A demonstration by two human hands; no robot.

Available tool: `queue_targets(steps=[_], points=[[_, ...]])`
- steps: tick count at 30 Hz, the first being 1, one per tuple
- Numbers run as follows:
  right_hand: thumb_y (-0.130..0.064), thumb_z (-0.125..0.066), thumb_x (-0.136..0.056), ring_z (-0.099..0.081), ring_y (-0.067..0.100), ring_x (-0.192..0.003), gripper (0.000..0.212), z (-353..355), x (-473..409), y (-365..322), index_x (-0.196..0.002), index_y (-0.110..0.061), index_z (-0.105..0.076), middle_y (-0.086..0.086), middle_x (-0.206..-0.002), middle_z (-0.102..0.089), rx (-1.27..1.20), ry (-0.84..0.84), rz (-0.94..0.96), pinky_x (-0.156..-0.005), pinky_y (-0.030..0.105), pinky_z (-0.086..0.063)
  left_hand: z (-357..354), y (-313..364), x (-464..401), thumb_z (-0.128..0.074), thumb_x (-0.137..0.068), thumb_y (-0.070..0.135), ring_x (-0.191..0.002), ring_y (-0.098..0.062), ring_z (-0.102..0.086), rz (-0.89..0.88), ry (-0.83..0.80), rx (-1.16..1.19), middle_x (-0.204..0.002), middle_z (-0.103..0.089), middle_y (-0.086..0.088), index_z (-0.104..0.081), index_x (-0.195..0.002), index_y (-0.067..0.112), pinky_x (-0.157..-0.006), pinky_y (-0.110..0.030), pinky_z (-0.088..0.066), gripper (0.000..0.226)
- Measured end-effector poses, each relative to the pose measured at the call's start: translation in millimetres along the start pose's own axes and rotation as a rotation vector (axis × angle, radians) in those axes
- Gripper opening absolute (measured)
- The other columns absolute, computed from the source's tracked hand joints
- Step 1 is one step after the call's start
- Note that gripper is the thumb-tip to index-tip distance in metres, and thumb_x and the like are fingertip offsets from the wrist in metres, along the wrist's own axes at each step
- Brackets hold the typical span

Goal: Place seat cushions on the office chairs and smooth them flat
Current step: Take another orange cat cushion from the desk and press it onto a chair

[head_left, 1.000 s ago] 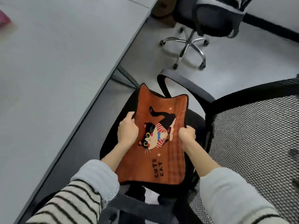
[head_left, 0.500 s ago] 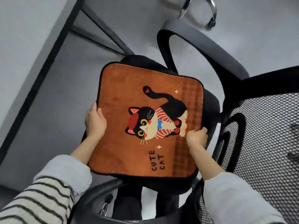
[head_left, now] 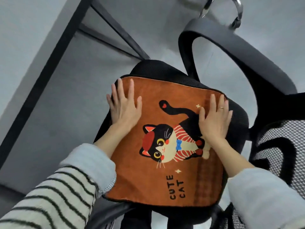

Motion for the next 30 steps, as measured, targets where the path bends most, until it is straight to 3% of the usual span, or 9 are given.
queue_targets(steps=[3, 7, 11, 14, 17, 20, 26, 30], points=[[-0.046, -0.025, -0.098, -0.006, 0.029, -0.147, 0.058, -20.1, -23.4, -3.7, -0.151, -0.023, -0.017, 0.012, -0.159, -0.013, -0.010, 0.079, -0.022, -0.118, 0.051, -0.003, -15.8, 12.7, -27.8, -0.023, -0.095, 0.052, -0.146, -0.035, 0.001, -0.023, 0.034, -0.048, -0.159, 0.002, -0.011, -0.001, -0.149, 0.036, -0.111, -0.064, -0.006, 0.060], [-0.047, -0.019, -0.097, -0.009, 0.030, -0.147, 0.059, -40.0, -24.8, -7.6, -0.150, -0.023, -0.019, 0.011, -0.159, -0.014, 0.012, 0.211, -0.042, -0.116, 0.052, 0.001, -29.3, 11.4, -32.8, -0.018, -0.094, 0.056, -0.145, -0.034, -0.009, 0.008, 0.152, -0.132, -0.159, -0.004, -0.010, -0.003, -0.149, 0.039, -0.109, -0.064, -0.013, 0.059], [-0.047, -0.017, -0.096, -0.007, 0.031, -0.147, 0.060, -42.6, -26.6, -6.0, -0.151, -0.023, -0.017, 0.011, -0.159, -0.012, 0.029, 0.180, -0.061, -0.116, 0.055, 0.000, -30.1, 14.8, -35.5, -0.018, -0.094, 0.054, -0.145, -0.034, -0.009, -0.006, 0.147, -0.146, -0.159, -0.004, -0.010, -0.004, -0.149, 0.040, -0.109, -0.066, -0.013, 0.058], [-0.047, -0.015, -0.095, -0.006, 0.032, -0.147, 0.062, -34.0, -21.4, -10.4, -0.151, -0.021, -0.017, 0.012, -0.159, -0.012, -0.001, 0.144, -0.075, -0.115, 0.060, -0.002, -24.1, 16.5, -31.2, -0.019, -0.095, 0.052, -0.146, -0.036, 0.002, 0.013, 0.132, -0.120, -0.159, 0.001, -0.011, -0.002, -0.149, 0.039, -0.106, -0.072, -0.004, 0.058], [-0.044, -0.014, -0.096, 0.000, 0.027, -0.148, 0.058, -29.4, -13.8, -39.7, -0.151, -0.027, -0.014, 0.005, -0.161, -0.006, -0.059, 0.061, 0.105, -0.114, 0.062, 0.003, -25.6, 46.4, -14.8, -0.023, -0.096, 0.047, -0.145, -0.039, 0.008, -0.114, 0.137, -0.108, -0.159, 0.005, -0.010, -0.002, -0.149, 0.038, -0.105, -0.073, 0.002, 0.058], [-0.041, -0.021, -0.098, -0.005, 0.030, -0.148, 0.053, -37.5, -5.0, -60.7, -0.149, -0.030, -0.021, 0.007, -0.160, -0.010, 0.004, 0.105, 0.267, -0.112, 0.065, -0.004, -45.0, 76.4, -0.1, -0.024, -0.096, 0.045, -0.145, -0.037, 0.005, -0.247, 0.115, -0.147, -0.160, 0.004, -0.005, -0.002, -0.148, 0.041, -0.105, -0.074, -0.001, 0.057], [-0.046, -0.025, -0.099, -0.014, 0.043, -0.144, 0.049, -54.4, -8.4, -63.1, -0.147, -0.036, -0.025, 0.013, -0.158, -0.017, 0.112, 0.214, 0.328, -0.107, 0.072, -0.008, -60.3, 75.4, -4.9, -0.023, -0.095, 0.045, -0.145, -0.039, 0.000, -0.237, 0.156, -0.216, -0.160, 0.001, -0.003, -0.003, -0.147, 0.044, -0.103, -0.076, -0.003, 0.056], [-0.047, -0.025, -0.099, -0.012, 0.042, -0.144, 0.050, -47.7, -6.3, -64.4, -0.147, -0.037, -0.024, 0.012, -0.159, -0.015, 0.112, 0.153, 0.307, -0.107, 0.071, -0.009, -54.0, 76.3, -3.2, -0.022, -0.096, 0.045, -0.145, -0.037, 0.004, -0.227, 0.101, -0.233, -0.160, 0.005, -0.002, 0.001, -0.147, 0.043, -0.103, -0.075, -0.002, 0.056]])
Point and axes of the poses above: each hand's wrist, its own x-axis away from the middle knuckle, its own z-axis out of the back of the hand, y = z × x, the point moved 4 cm from there along -x, towards the middle knuckle
